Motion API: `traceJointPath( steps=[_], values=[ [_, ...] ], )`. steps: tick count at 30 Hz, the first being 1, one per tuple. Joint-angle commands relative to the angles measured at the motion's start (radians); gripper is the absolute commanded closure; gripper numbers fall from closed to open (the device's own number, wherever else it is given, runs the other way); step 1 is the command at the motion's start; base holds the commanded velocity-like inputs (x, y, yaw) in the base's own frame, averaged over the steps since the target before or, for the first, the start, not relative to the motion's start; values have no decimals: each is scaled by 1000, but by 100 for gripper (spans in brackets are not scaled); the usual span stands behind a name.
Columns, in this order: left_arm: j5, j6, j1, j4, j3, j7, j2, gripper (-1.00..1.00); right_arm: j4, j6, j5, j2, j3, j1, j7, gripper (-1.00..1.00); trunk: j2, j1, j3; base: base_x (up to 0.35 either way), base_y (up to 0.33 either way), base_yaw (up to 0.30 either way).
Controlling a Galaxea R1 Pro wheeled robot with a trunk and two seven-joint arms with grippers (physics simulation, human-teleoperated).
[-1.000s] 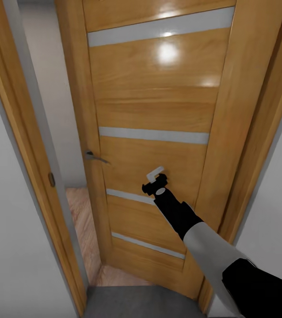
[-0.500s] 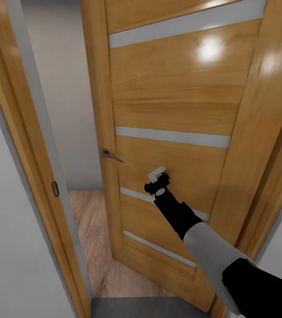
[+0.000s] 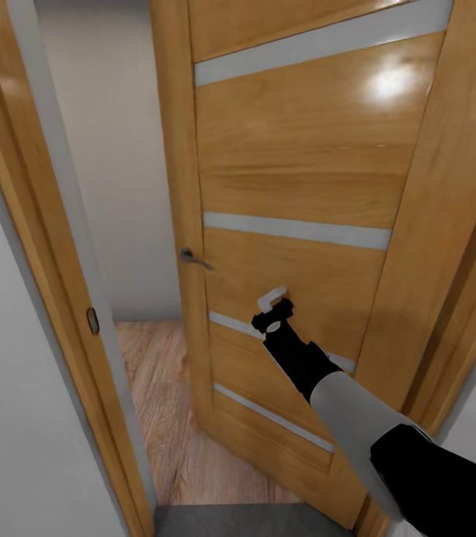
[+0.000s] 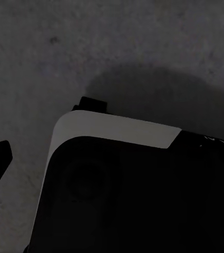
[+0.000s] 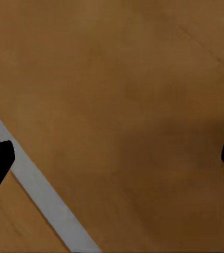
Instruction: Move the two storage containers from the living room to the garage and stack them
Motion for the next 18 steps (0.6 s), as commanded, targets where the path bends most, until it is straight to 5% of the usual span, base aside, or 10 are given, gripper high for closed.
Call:
traceJointPath(
  steps=[1,7,18],
  values=[
    [3,-2,0,-1,4,0,-1,-100,28,13,36,0,2,-36,-14,-100,-1,0,-1,0,0,0],
    [2,-2,0,-1,4,0,-1,-100,73,12,35,0,1,-93,-19,-100,-1,0,-1,0,0,0],
    [2,-2,0,-1,4,0,-2,-100,66,15,40,0,-24,-100,-71,-100,-1,0,-1,0,0,0]
  ],
)
